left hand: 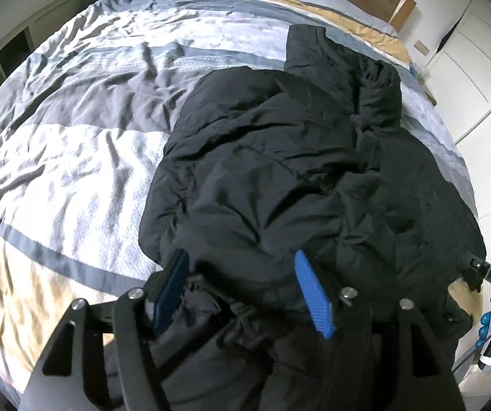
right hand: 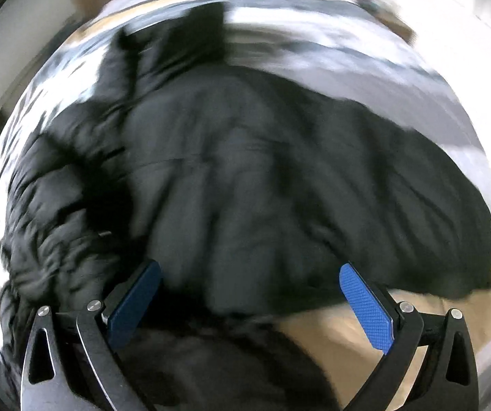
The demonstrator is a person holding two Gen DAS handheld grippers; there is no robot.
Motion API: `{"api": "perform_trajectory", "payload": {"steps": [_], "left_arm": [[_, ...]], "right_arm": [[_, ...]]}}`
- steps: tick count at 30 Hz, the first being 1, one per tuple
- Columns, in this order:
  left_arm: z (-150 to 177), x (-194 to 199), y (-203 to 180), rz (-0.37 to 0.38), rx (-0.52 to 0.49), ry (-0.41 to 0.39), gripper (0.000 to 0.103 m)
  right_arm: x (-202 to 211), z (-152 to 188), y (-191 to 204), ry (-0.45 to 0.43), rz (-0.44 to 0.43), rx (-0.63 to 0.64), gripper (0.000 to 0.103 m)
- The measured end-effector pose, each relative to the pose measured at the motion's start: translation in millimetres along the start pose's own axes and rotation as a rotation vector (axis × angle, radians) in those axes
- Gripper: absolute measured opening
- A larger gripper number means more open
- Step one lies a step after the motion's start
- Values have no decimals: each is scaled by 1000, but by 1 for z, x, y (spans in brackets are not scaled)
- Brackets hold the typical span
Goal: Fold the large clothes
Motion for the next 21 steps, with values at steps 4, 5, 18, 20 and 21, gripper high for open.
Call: {"api": "perform_trajectory", "payload": {"steps": [4, 5, 18, 20, 21], "left_arm": [[1, 6, -11, -12, 3, 4, 64], [1, 7, -13, -14, 4, 5, 64], [-2, 11, -38, -53, -12, 27, 65], [-2, 10, -41, -58, -12, 33, 65], [-2, 9, -42, -60, -12, 36, 65]], "right_arm": [[1, -6, -59, -15, 26, -122, 102], [1, -7, -69, -18, 32, -134, 102], [-8, 0, -158, -4, -7, -372, 102], [-11, 2, -167, 1, -9, -398, 102], [-13, 2, -170, 4, -12, -409, 102]]}}
Point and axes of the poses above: each gripper's, at about its wrist camera, not at the fingertips, and x roughly against the way its jaws point, y to its left, z to its underside, the point moved 10 cm from there along -x, roughly the way its jaws point, and after that the axes turned 11 degrees about -x, right-handed, at the moved point
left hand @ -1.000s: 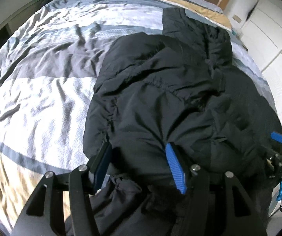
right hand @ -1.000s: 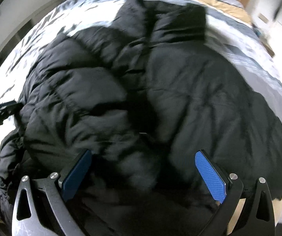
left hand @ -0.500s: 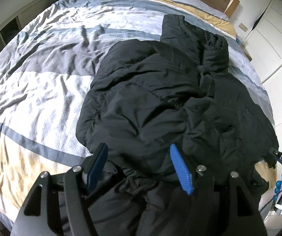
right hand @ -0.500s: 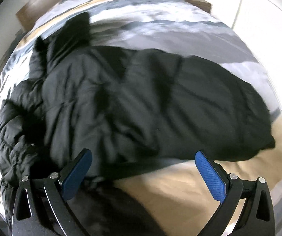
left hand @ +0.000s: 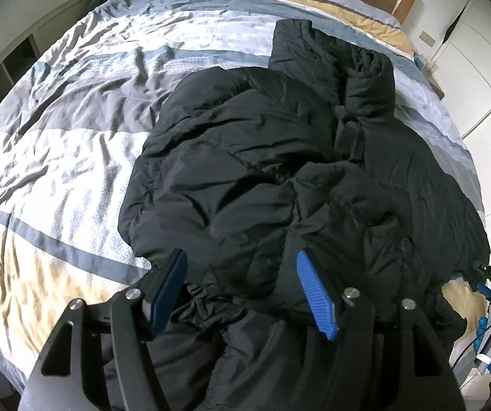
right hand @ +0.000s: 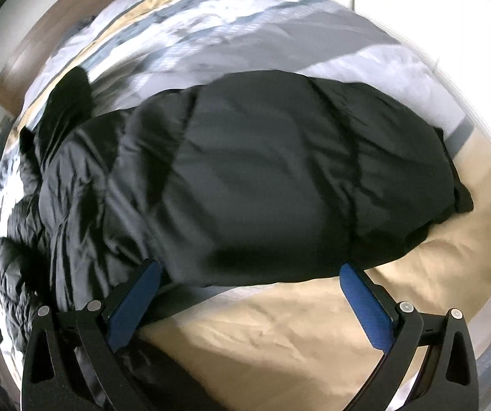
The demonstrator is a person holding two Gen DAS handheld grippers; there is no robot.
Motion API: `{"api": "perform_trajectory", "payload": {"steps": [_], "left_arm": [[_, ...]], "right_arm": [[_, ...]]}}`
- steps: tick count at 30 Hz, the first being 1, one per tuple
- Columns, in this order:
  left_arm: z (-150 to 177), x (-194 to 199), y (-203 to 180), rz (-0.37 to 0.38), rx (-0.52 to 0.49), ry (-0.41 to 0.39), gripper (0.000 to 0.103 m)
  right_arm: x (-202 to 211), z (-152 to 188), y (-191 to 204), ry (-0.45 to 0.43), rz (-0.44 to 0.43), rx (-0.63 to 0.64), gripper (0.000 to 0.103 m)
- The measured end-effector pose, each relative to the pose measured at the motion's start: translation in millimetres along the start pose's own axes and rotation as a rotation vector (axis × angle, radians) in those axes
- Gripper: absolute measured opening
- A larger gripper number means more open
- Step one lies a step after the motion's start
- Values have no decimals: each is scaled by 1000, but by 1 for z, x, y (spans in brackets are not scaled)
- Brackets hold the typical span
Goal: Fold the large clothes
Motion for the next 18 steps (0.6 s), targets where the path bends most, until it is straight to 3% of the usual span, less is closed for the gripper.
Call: {"api": "perform_trajectory", "payload": {"steps": [18], "left_arm": [[20, -2, 12, -48, 50, 57, 65]], "right_arm": [[-26, -6, -53, 64, -100, -245, 102]]}}
Point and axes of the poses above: each gripper's, at about its wrist camera, not at the fingertips, and x roughly against the way its jaws point, y to its left, z to its underside, the point moved 10 cm from there along -x, roughly the way its jaws point, and after that the axes turned 11 degrees about -x, right-handed, at the moved point
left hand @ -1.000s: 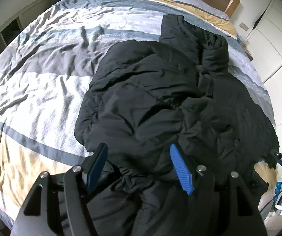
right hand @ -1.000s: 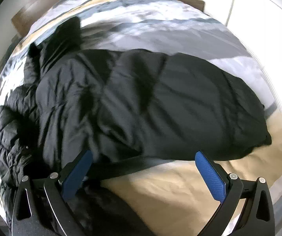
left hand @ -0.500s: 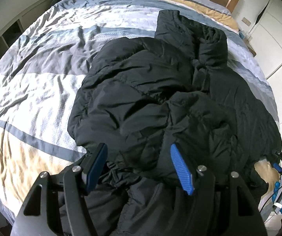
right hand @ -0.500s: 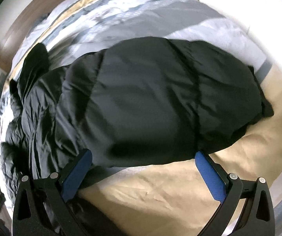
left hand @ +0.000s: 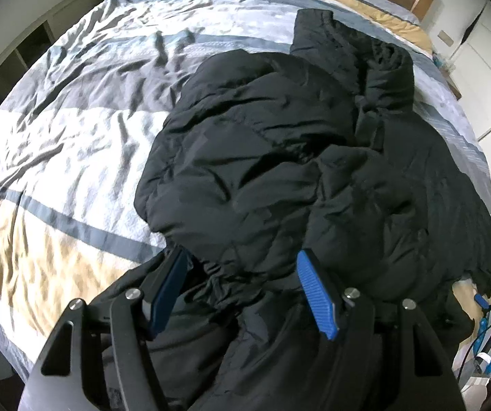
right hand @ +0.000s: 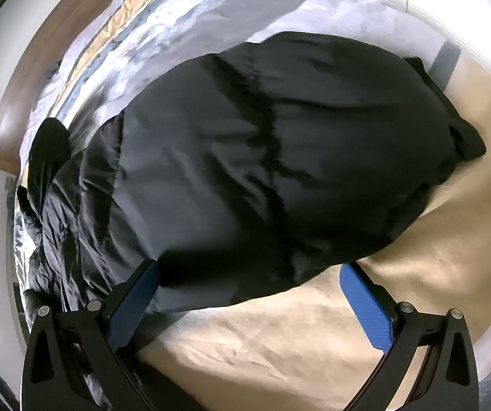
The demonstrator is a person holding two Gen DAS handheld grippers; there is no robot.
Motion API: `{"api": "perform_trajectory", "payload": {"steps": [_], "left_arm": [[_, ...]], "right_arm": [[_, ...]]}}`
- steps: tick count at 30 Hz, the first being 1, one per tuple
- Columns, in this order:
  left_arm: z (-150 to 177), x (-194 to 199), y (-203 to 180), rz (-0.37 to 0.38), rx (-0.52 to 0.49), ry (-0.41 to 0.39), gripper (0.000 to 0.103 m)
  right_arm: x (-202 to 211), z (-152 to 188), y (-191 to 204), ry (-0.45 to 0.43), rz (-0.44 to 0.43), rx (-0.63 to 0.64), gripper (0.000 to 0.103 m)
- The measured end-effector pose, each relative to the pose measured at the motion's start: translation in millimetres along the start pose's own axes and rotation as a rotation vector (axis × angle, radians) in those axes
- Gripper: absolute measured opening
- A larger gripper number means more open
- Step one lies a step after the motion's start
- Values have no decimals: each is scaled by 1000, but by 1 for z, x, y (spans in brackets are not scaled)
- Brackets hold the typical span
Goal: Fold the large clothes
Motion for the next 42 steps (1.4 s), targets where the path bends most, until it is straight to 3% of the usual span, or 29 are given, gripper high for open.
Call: {"api": "perform_trajectory", "payload": {"steps": [14, 19, 24, 28, 30, 33, 34, 35, 36, 38, 42], "left_arm": [[12, -2, 11, -14, 23, 24, 65], [22, -4, 18, -27, 30, 51, 65], [28, -4, 23, -39, 27, 63, 65], [33, -3, 28, -43, 30, 68, 65], [34, -2, 32, -42, 38, 66, 65], [36, -2, 40, -36, 56, 62, 65], [36, -3, 41, -32, 60, 61, 65], [36, -3, 42, -28, 63, 60, 65], [37, -3, 43, -24, 64, 59, 65], [39, -3, 45, -16, 67, 56, 65], [42, -2, 49, 3, 78, 42, 65]], "right_arm": [[-13, -10, -13, 35, -115, -144, 103], [-11, -20, -15, 20, -193, -217, 103], [-14, -43, -20, -9, -285, -362, 103], [-12, -57, -39, -68, -386, -560, 102], [-7, -62, -50, -117, -423, -647, 96], [-3, -62, -61, -136, -418, -706, 74], [-1, -62, -63, -146, -413, -707, 59], [3, -63, -64, -159, -413, -701, 35], [7, -64, -62, -168, -422, -693, 26], [16, -68, -62, -179, -417, -662, 15], [40, -80, -38, -207, -414, -540, 8]]}}
Point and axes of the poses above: each gripper's, at about its wrist camera, not at the fingertips, and x roughly against the way its jaws point, y to its left, z to its underside, the point moved 10 cm from there along -x, roughly the way its jaws point, and after that the axes turned 11 degrees about -x, right-handed, at the moved point
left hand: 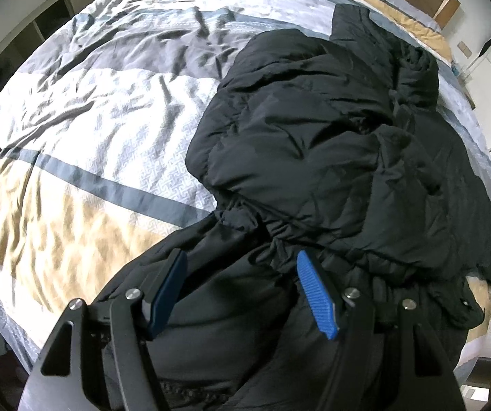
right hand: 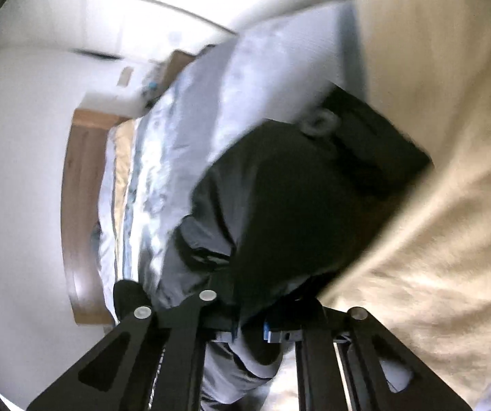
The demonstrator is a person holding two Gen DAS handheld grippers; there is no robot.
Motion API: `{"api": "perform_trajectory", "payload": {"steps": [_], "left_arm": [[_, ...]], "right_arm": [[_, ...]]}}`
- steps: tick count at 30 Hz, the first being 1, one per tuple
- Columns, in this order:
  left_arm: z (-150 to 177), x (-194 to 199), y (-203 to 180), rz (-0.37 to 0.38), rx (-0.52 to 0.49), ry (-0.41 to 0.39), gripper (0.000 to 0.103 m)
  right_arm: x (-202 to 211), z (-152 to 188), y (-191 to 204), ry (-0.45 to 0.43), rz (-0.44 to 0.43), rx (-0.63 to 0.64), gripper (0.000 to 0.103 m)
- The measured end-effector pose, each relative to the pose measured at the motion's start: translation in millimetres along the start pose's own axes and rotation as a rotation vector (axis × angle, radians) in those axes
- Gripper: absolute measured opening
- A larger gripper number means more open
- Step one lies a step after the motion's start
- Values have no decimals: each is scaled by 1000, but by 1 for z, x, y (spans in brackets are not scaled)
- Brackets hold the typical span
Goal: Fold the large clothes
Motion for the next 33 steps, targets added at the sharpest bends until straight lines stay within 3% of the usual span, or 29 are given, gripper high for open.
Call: {"api": "perform_trajectory", "payload": {"steps": [9, 15, 19, 25, 33], "left_arm": [[4, 3, 19, 61, 58, -56, 65], [4, 0, 34, 94, 84, -75, 65], [4, 1, 44, 113, 89, -86, 65], [3, 8, 66, 119, 105, -104, 65], [9, 15, 95, 119, 143, -121, 65]], "right_arm": [[21, 44, 88, 60, -23, 309, 5], [36, 108, 130, 130, -42, 520, 5], [37, 167, 153, 201, -30, 690, 5], [36, 249, 155, 304, 11, 886, 5], [34, 321, 136, 399, 98, 1101, 5]]}}
Point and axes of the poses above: each gripper's, at about its wrist camera, not at the fingertips, and x roughly against the way its jaws point, y to its left, z to its underside, the point moved 10 cm from there along -x, roughly the way its jaws point, and after that the axes turned 11 degrees about -x, right-handed, at the moved point
